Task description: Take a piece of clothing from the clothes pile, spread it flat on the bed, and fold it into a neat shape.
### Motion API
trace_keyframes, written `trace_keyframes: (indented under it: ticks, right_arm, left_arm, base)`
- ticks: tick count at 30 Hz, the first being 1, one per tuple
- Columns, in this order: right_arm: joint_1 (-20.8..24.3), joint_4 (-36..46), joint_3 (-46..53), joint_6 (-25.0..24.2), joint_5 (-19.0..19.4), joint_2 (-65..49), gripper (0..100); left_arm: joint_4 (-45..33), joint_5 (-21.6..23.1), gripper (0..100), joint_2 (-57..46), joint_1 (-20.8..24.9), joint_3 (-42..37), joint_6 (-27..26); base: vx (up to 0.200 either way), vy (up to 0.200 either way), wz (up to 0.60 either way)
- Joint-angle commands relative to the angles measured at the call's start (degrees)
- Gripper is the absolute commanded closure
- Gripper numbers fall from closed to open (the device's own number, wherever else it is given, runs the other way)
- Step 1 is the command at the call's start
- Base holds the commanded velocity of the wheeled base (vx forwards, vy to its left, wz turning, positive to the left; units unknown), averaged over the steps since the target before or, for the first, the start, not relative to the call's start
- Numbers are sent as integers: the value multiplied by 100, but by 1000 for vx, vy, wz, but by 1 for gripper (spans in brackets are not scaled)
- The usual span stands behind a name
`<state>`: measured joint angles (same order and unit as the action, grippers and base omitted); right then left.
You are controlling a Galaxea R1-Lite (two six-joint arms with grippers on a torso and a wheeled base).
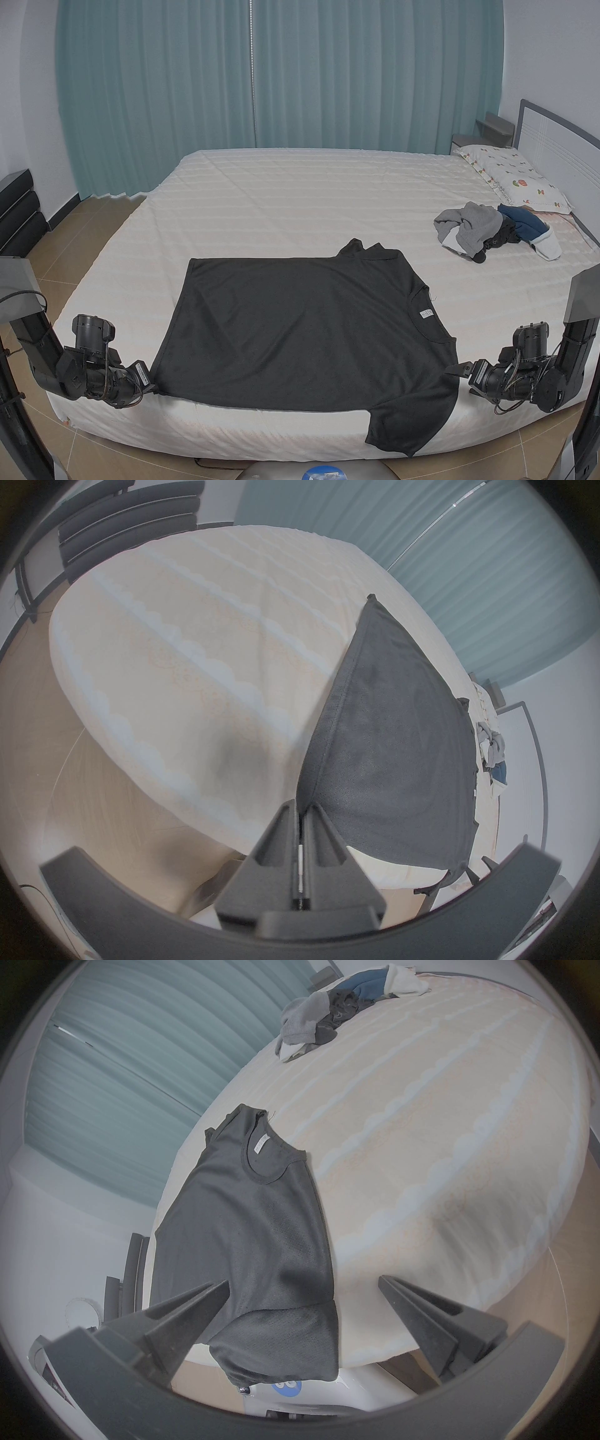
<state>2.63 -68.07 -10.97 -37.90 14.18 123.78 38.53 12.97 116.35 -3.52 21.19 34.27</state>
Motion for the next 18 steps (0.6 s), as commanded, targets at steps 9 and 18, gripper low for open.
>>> trace_keyframes:
  ticks: [9, 18]
  right_arm:
    - [0, 57, -397, 151, -64, 348, 0]
    - [-35, 66, -898, 143, -170, 709, 100]
  left_arm:
    - [14, 48, 100, -139, -26, -53, 414]
    - [14, 56, 100, -156, -43, -45, 484]
  base:
    - [0, 0, 0]
    - [0, 0, 0]
